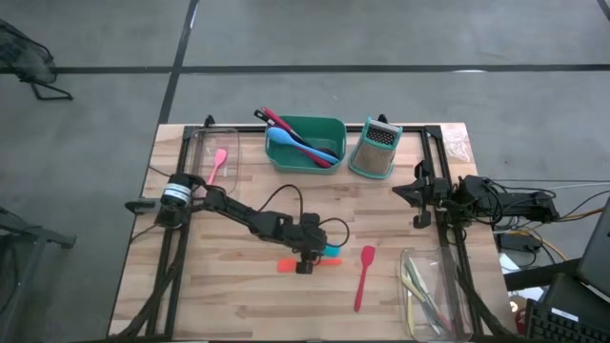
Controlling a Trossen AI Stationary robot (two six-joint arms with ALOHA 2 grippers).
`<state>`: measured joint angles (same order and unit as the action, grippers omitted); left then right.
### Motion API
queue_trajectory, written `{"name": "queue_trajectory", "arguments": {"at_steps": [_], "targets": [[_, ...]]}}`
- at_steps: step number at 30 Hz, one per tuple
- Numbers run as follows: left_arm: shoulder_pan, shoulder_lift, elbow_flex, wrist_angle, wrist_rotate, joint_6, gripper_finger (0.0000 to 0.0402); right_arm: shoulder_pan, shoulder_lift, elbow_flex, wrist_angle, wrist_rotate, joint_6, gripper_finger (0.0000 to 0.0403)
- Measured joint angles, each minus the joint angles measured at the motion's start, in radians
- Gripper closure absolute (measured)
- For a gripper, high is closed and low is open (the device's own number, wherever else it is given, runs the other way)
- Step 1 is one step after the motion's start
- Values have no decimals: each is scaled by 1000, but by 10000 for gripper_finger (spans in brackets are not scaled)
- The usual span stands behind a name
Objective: Pick & Place Kitchen Items
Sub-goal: Put the blue spatula into the left transparent bin
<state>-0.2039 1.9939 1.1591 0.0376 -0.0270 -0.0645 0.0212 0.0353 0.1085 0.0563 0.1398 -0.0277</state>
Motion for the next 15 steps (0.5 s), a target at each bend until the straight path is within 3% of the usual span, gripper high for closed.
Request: {"name": "queue_trajectory", "arguments": {"at_steps": [5,15], "targets": [[-3,31,4,-16,-84,52,261,0,0,0,0,0,0,394],[-2,43,3,-11,-142,10,261,0,0,0,0,0,-1,394]]}}
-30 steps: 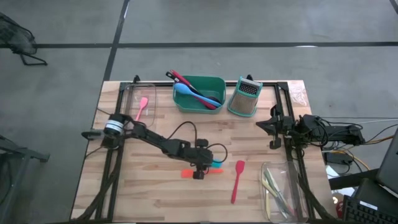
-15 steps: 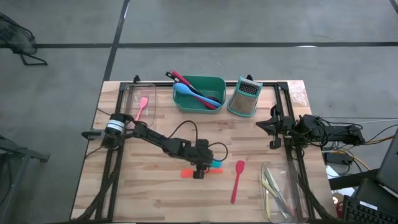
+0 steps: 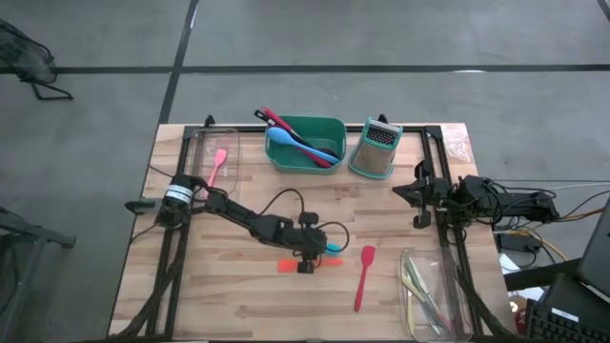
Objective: Pick & Place Kitchen Items
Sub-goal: Put the blue spatula into the left transparent bin
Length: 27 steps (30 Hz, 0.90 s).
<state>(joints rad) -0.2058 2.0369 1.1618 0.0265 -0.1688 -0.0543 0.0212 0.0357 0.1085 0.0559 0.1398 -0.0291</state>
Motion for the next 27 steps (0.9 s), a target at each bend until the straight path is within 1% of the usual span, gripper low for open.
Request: {"name": "queue_trajectory", "arguments": {"at_steps": [5,8,11,15,16,22,25,27], "targets": [[1,1,-1,9,-33,51,263,0,0,0,0,0,0,394],[1,1,-2,24,-36,59,275,0,0,0,0,0,2,394],[1,2,-2,32,-43,63,305,0,0,0,0,0,0,394],[3,2,-2,34,-58,105,368,0,0,0,0,0,0,394],[4,1,-2,33,-58,112,377,0,0,0,0,0,1,394],[4,-32,-2,5,-53,110,371,0,0,0,0,0,2,394],[3,-102,-9,-118,-50,102,374,0,0,0,1,0,0,394],[1,-164,-10,-176,-70,96,376,0,0,0,-1,0,2,394]]}}
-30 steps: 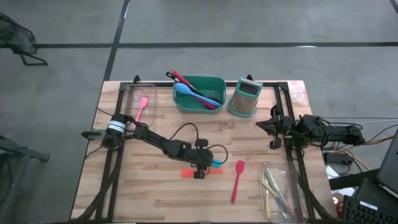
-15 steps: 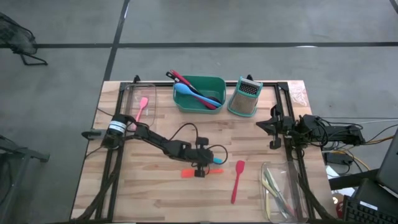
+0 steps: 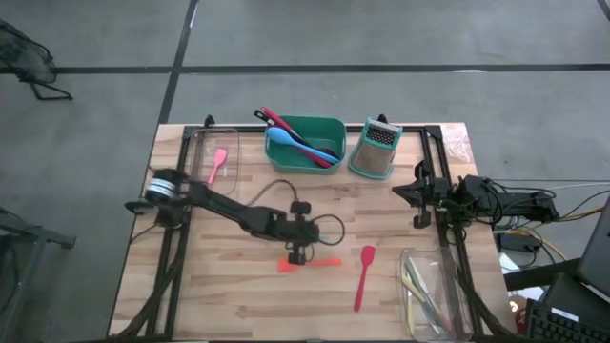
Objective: Pick & Place Kitchen Items
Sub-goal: Put the blue spatula into the left transparent bin
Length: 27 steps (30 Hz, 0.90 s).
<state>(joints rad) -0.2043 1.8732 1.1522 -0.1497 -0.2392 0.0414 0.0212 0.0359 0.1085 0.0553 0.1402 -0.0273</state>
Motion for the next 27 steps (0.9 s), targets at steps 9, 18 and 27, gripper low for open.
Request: {"name": "queue_trajectory", "arguments": {"at_steps": [9,18,27], "targets": [[-6,-353,2,-348,-268,-65,372,0,-1,0,0,0,0,394],[20,-653,1,-648,-747,-324,372,0,0,0,1,0,-1,394],[184,-841,-133,-671,-850,-411,371,0,-1,0,1,0,-1,394]]}}
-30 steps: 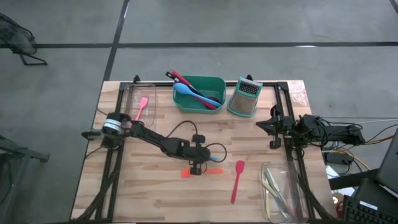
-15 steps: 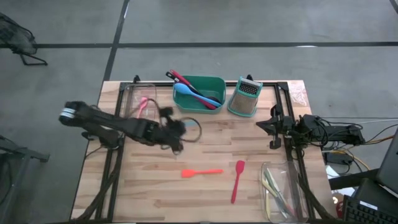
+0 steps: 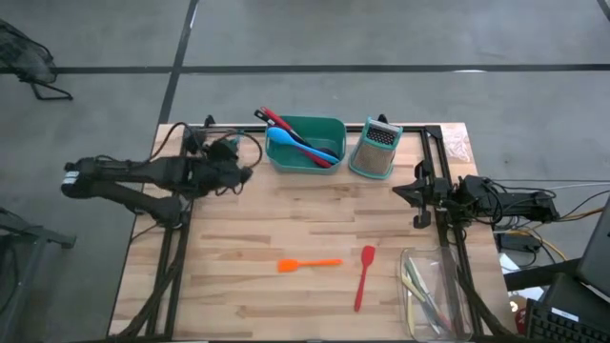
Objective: Pick & Place Kitchen Items
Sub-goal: Put the blue spatula into the left transparent bin
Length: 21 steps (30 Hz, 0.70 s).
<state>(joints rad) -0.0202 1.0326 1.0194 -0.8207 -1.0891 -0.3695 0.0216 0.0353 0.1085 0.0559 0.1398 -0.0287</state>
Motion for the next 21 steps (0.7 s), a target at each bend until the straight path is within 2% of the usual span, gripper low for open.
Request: {"name": "queue_trajectory", "arguments": {"at_steps": [10,17,21], "targets": [[207,-76,-250,32,44,-66,370,0,0,0,0,0,1,394],[305,-74,-436,222,86,-9,369,0,0,0,0,0,0,394],[334,-74,-499,293,108,16,368,0,0,0,0,0,1,394]]}}
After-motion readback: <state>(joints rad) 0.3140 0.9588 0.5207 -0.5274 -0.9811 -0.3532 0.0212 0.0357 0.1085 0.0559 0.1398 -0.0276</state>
